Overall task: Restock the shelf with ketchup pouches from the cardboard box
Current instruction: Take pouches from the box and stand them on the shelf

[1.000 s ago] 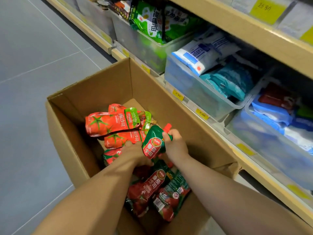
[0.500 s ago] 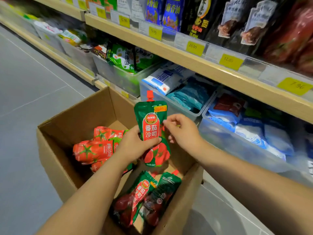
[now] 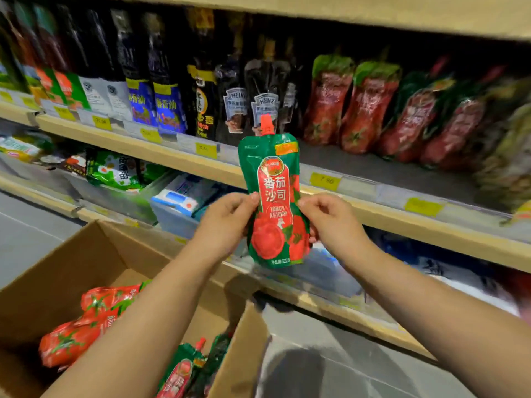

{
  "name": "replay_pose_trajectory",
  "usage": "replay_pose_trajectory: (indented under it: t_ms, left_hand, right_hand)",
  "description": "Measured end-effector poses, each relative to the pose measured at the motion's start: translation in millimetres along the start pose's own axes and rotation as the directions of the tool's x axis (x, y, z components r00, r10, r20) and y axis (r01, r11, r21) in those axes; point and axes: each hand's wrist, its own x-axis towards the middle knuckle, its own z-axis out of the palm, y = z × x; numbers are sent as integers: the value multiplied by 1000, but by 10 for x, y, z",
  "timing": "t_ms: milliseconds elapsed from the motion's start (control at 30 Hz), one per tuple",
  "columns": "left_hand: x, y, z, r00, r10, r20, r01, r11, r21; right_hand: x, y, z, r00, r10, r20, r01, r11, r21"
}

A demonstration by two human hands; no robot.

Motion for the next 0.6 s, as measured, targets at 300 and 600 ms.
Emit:
replay_pose_trajectory:
  t_ms: [300, 600]
  left_hand:
    - [498, 681, 987, 983, 183, -9, -175, 955, 239]
    - [861, 1194, 1992, 989, 116, 92, -132, 975, 182]
  right_hand:
    - [174, -145, -1147, 965, -4, -264, 2, 1000, -9]
    - [625, -166, -1940, 889, 16, -457, 26, 996, 86]
